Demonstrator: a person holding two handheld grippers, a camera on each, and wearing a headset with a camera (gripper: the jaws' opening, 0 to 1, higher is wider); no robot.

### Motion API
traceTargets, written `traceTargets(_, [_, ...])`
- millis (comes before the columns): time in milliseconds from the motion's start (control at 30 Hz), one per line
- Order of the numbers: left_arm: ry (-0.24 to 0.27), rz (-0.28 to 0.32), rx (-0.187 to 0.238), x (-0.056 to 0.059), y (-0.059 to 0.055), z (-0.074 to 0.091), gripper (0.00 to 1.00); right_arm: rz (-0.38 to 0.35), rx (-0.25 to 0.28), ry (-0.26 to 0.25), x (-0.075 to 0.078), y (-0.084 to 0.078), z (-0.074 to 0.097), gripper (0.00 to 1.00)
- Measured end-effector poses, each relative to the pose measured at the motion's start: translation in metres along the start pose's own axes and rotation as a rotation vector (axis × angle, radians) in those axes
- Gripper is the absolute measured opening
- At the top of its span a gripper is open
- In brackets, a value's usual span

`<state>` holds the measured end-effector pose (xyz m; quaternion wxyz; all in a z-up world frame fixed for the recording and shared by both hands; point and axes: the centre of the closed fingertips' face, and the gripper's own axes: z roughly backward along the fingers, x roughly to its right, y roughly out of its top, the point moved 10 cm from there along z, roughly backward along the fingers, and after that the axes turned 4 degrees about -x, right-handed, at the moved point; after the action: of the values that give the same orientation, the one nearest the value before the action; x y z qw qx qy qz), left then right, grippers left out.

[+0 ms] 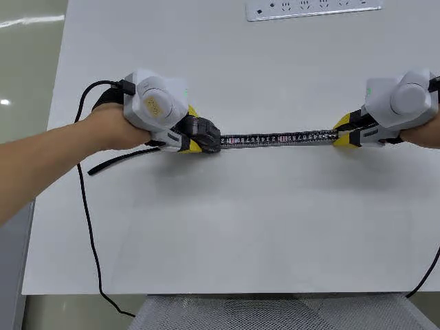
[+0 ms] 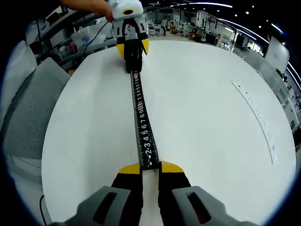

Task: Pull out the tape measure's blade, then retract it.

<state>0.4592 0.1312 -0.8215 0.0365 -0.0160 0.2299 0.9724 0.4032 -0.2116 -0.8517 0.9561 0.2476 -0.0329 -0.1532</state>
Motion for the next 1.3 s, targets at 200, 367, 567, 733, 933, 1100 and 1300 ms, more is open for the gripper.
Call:
traceTargets(200, [0.000,-0.001,0.002,0.000,0.000,0.000,0.32,-0.003,-0.005,-0.003,0.001,-0.004,0.002,0.10])
traceTargets(367, [0.000,-0.001,0.005,0.000,0.000,0.000,0.32,-0.001,-0.011,-0.005,0.000,-0.003,0.002,0.10])
traceTargets(567, [0.002,-0.007,0.009,0.002,0.001,0.001,0.33,0.022,-0.018,0.000,0.000,-0.002,0.002,0.11])
traceTargets(733, [-0.002,-0.015,0.013,0.001,0.000,0.001,0.33,0.049,-0.038,-0.006,-0.002,0.002,0.003,0.12])
traceTargets(933, [0.004,-0.022,0.009,0.003,0.000,0.001,0.34,0.082,-0.071,-0.006,-0.003,0.006,0.002,0.13])
traceTargets(1100, [0.008,-0.022,0.012,0.003,-0.001,0.001,0.34,0.109,-0.083,-0.010,-0.004,0.007,0.003,0.14])
traceTargets(1300, [0.013,-0.039,0.024,0.003,-0.001,0.001,0.34,0.122,-0.090,-0.017,-0.004,0.010,0.000,0.15])
